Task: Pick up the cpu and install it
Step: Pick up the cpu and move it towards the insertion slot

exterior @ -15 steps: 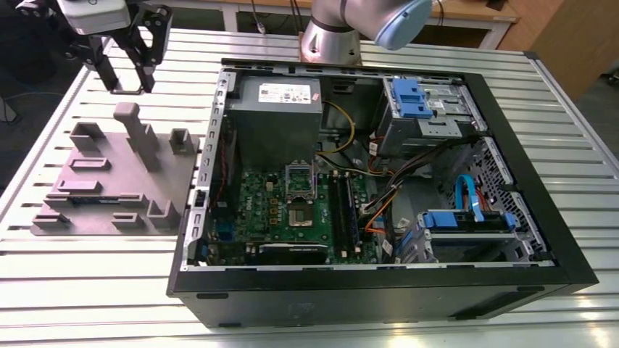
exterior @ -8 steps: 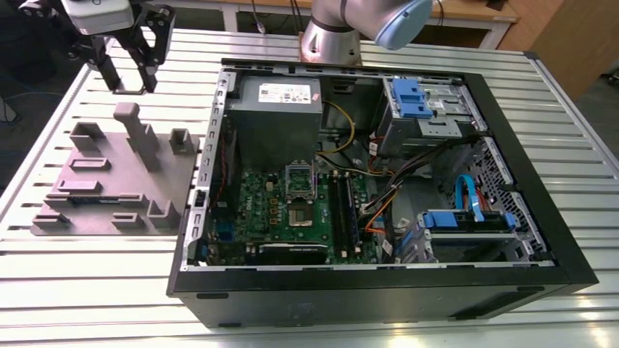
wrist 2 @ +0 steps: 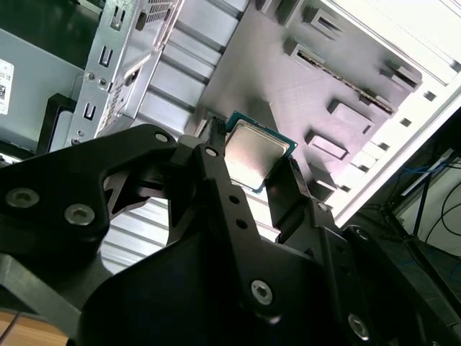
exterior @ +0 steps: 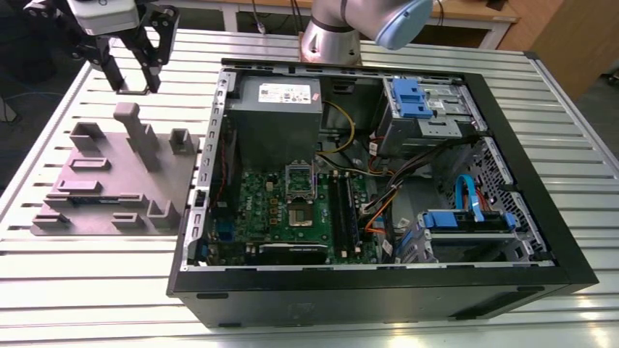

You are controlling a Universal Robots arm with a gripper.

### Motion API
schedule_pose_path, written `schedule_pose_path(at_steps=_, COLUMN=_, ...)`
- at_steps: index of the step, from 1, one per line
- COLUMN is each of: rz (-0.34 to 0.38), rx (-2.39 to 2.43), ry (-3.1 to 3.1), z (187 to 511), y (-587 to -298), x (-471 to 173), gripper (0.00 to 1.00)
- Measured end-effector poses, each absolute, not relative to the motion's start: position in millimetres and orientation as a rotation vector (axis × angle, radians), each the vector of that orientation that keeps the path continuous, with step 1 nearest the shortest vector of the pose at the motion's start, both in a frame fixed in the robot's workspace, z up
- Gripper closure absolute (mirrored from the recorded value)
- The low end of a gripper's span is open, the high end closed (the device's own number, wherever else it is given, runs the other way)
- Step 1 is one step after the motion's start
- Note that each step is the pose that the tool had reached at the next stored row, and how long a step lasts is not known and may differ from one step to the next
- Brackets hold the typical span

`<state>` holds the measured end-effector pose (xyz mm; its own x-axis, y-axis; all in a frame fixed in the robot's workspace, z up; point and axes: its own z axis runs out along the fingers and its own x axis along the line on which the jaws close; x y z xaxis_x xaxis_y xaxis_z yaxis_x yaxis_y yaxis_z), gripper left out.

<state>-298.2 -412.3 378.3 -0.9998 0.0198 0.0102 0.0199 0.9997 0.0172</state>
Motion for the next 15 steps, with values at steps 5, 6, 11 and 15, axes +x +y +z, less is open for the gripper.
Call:
schedule_pose_path(at_steps=5, rz=-0.027, rx=-0.031, ry=-3.131, z=378.3, y=-412.3, x=-296.5, gripper=0.53)
schedule_pose_path(at_steps=6, rz=-0.027, rx=-0.031, ry=-3.131, z=378.2, y=-412.3, x=-296.2, gripper=0.53)
schedule_pose_path(at_steps=11, rz=-0.027, rx=-0.031, ry=-3.131, z=378.3, y=-412.3, x=-294.6, gripper=0.53)
schedule_pose_path(at_steps=15, rz=-0.027, rx=-0.031, ry=-3.131, z=378.3, y=-412.3, x=-293.4, gripper=0.53)
